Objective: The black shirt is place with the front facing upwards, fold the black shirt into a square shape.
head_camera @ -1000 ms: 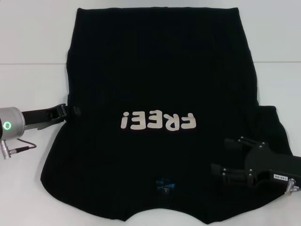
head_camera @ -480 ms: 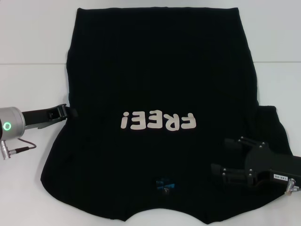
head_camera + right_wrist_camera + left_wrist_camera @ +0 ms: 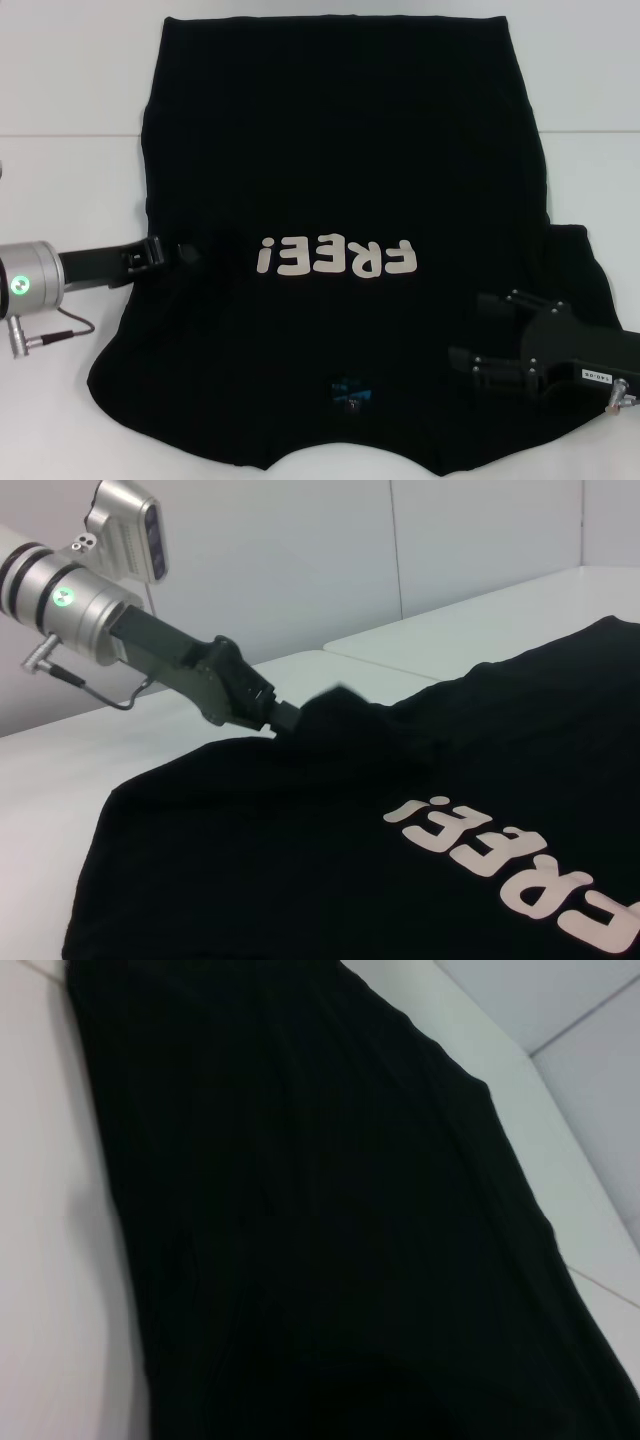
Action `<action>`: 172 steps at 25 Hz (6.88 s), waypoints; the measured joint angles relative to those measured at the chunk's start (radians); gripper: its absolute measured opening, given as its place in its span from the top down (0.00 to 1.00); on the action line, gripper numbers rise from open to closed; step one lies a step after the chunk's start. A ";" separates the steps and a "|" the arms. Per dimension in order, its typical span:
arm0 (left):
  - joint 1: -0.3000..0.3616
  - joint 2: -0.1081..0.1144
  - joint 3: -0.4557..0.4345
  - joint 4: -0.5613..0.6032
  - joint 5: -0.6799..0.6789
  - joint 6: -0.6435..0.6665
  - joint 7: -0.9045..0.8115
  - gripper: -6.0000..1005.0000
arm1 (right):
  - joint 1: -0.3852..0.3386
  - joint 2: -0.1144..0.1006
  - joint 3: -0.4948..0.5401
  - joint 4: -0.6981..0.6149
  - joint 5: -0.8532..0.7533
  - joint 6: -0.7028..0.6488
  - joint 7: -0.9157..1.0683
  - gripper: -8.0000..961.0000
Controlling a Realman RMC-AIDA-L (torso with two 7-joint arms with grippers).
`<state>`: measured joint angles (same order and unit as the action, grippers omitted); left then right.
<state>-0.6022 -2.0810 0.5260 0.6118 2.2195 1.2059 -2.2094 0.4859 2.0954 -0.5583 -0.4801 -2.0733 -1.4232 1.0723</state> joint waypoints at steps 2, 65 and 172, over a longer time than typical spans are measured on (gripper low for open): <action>0.006 -0.001 0.000 0.000 -0.002 0.018 0.000 0.95 | 0.001 0.000 0.000 0.000 0.001 0.000 0.000 0.04; 0.157 -0.054 -0.039 0.017 -0.095 0.512 1.038 0.12 | 0.280 -0.138 -0.114 -0.196 -0.659 0.227 1.494 0.04; 0.145 -0.053 -0.046 0.016 -0.099 0.498 0.983 0.12 | 0.370 -0.115 -0.170 -0.413 -0.549 -0.015 1.428 0.87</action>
<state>-0.4574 -2.1337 0.4797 0.6275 2.1205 1.7040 -1.2269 0.8564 1.9808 -0.7282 -0.8930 -2.6225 -1.4384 2.5007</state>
